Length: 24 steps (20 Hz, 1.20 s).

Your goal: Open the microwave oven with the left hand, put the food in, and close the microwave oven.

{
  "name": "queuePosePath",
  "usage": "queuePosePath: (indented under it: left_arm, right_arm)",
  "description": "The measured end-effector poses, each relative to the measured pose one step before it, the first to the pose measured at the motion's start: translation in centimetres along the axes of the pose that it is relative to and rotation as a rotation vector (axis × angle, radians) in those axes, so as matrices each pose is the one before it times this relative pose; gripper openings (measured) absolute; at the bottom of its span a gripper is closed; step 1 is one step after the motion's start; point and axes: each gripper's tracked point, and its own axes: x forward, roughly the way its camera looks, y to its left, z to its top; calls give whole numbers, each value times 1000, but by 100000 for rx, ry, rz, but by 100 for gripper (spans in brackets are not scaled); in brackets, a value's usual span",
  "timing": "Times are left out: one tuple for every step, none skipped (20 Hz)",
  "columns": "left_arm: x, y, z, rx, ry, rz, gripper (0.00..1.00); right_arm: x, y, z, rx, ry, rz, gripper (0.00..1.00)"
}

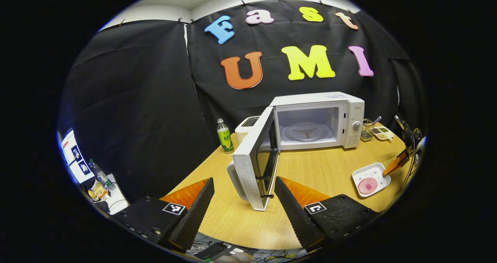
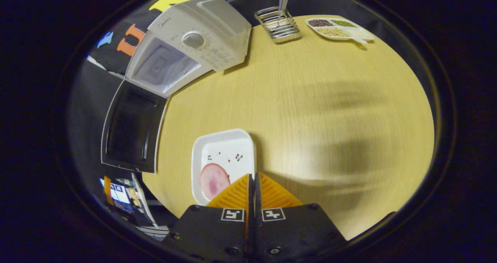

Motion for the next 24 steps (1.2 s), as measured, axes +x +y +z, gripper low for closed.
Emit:
queuePosePath:
  left_arm:
    - [-29, 5, 44, 211, 25, -196, 95]
    - [61, -23, 153, 304, -259, -138, 96]
    - [-55, 32, 168, 312, -189, -239, 96]
    - [-26, 42, 217, 357, -288, -228, 95]
    - [-24, -116, 203, 437, 33, -286, 95]
    - [-73, -66, 275, 576, -366, -475, 95]
    - [68, -108, 178, 577, 34, -442, 95]
    - [-8, -76, 250, 474, -39, -512, 95]
    - [-4, -88, 306, 567, -160, -477, 95]
    - [-27, -40, 370, 427, -324, -668, 95]
    - [-40, -146, 405, 514, -361, -360, 95]
    - [-87, -126, 376, 454, -271, -663, 95]
    - [-115, -96, 405, 337, -396, -743, 95]
    - [-24, -284, 366, 430, -352, -1096, 95]
    - [-48, -246, 367, 474, -554, -987, 95]
    - [49, -357, 249, 321, -539, -1048, 95]
    - [-49, -291, 157, -50, 67, -962, 95]
    - [-72, -292, -22, -478, -118, -1095, 95]
    - [-169, -191, 13, -627, 305, -543, 95]
    - [-173, -118, 20, -408, -125, -133, 95]
    - [-134, -73, 235, -479, -901, -138, 95]
    - [-55, -165, 221, -464, -687, -507, 95]
    - [-35, -89, 74, -368, -345, -340, 95]
    - [-92, 5, -100, -144, -447, -494, 95]
  right_arm:
    - [-107, 368, 4, 2965, -739, 2112, 4]
    - [-47, 586, 57, 3007, -1533, 2923, 4]
    - [-50, 767, 46, 2780, -1075, 3357, 4]
    - [-60, 803, 87, 2264, -1679, 3250, 3]
    - [85, 996, 228, 2560, -1895, 3556, 4]
    - [96, 1114, -3, 2898, -1215, 3666, 4]
    - [235, 1133, 201, 2806, -1564, 3249, 3]
    - [341, 1073, 316, 2838, -2092, 2490, 3]
    - [442, 1127, 323, 3191, -2040, 2337, 3]
    - [496, 1583, 259, 2271, -2010, 3125, 3]
    - [696, 1363, 390, 1810, -2003, 2373, 3]
    - [608, 1504, 264, 445, -2134, 2034, 3]
    - [741, 1517, 401, 269, -3551, 2021, 3]
    - [728, 1632, 381, 30, -3874, 1911, 3]
    - [923, 1722, 60, 79, -2264, 2601, 3]
    - [857, 1457, 242, 738, -4053, 2703, 3]
    - [1064, 1119, 208, 2405, -2739, 1611, 3]
    - [933, 970, 11, 2350, -2003, 1733, 3]
    - [1126, 856, 370, 2177, -3311, 2434, 3]
    - [1177, 439, 402, 399, -3167, 655, 3]
    - [1267, 214, 518, 978, -4687, -100, 3]
    - [1209, 205, 63, 1397, -3120, 979, 3]
    - [1192, -276, 43, 1715, -2942, -574, 3]
    - [1140, -210, 161, 2228, -5074, -363, 3]
